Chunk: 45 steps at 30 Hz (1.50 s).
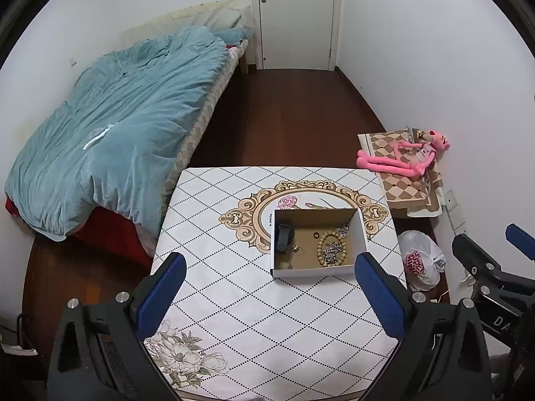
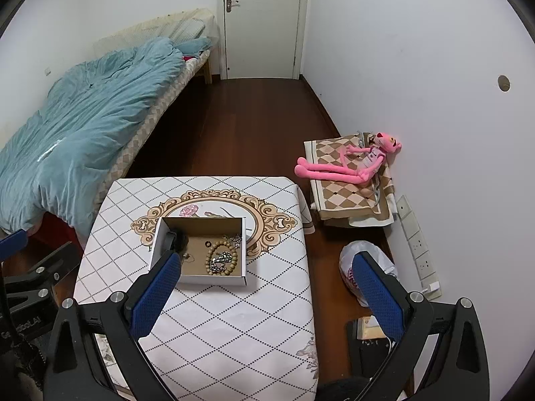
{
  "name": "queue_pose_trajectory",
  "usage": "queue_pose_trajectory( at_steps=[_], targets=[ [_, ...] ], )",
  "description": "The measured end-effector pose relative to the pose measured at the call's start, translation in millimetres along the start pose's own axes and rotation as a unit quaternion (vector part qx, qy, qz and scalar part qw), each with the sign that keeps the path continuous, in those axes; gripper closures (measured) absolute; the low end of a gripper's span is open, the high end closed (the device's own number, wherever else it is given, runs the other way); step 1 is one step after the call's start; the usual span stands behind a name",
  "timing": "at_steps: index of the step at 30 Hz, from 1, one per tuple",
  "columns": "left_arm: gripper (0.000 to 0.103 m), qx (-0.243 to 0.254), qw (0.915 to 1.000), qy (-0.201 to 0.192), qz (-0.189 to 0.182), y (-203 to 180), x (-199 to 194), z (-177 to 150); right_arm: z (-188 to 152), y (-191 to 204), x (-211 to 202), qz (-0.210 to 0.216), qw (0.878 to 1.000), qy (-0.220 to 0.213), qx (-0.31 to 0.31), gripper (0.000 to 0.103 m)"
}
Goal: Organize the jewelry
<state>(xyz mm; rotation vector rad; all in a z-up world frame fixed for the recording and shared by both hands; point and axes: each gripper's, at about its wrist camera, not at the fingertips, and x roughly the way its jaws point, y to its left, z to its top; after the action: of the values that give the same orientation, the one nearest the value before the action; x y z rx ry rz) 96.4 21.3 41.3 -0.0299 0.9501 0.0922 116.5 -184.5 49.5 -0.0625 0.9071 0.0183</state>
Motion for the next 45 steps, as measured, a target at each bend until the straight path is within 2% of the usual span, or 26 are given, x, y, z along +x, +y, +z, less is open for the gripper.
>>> queue_pose_trajectory(
  at_steps=[45],
  targets=[
    [0.000,0.001,0.9998,0.014,0.011,1,12,-1,1,4,2,-0.003,1.000,0.014,-0.017,0.000]
  ],
)
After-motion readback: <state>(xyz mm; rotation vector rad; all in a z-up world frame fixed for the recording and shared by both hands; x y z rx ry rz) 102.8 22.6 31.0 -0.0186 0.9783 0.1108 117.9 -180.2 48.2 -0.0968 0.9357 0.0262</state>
